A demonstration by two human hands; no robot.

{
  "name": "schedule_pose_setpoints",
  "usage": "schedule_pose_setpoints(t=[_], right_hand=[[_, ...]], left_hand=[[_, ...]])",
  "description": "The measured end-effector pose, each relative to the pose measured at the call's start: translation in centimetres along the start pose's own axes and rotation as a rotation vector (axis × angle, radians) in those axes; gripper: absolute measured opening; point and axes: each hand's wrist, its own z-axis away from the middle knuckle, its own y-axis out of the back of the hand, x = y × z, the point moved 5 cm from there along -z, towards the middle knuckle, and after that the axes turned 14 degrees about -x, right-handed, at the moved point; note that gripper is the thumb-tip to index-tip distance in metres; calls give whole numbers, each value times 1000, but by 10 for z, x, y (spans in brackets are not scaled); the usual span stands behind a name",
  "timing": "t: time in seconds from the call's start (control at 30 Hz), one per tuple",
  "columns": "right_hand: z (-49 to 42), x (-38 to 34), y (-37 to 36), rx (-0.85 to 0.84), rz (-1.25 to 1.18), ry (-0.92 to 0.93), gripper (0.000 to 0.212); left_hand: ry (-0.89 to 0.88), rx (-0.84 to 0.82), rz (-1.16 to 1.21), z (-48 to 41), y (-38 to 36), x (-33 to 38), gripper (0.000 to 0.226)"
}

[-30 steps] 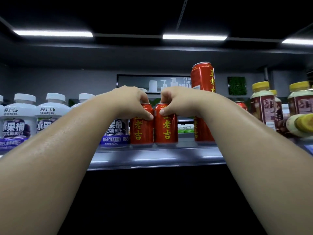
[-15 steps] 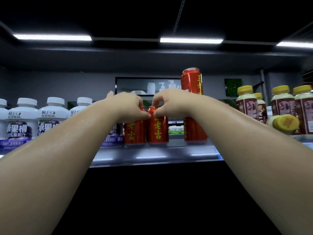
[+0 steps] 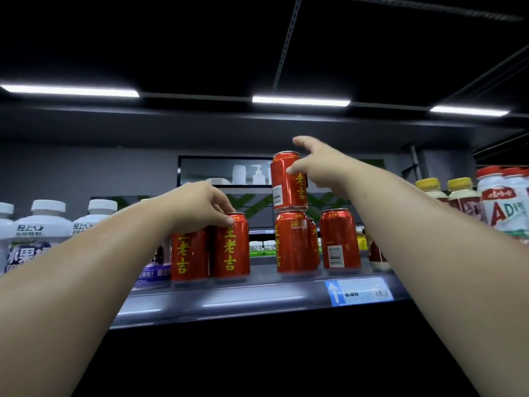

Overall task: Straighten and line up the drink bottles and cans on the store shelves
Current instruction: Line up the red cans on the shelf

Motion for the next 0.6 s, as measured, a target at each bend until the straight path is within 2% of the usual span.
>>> schedule_pose_setpoints(t=[0.1,0.23,0.43,0.6], right_hand=[[-4,8,-12,-75,-42,-19,77],[0,4,-13,6,-82,81,66],[5,-24,-20,75,-116,241,62],[0,-27,-46,93,2,170,65]], left_hand=[[10,10,30,-1,1,-1,6],[24,7,42,0,-1,0,7],[23,-4,31,4,-2,5,12],[2,16,8,6,-4,6,15]])
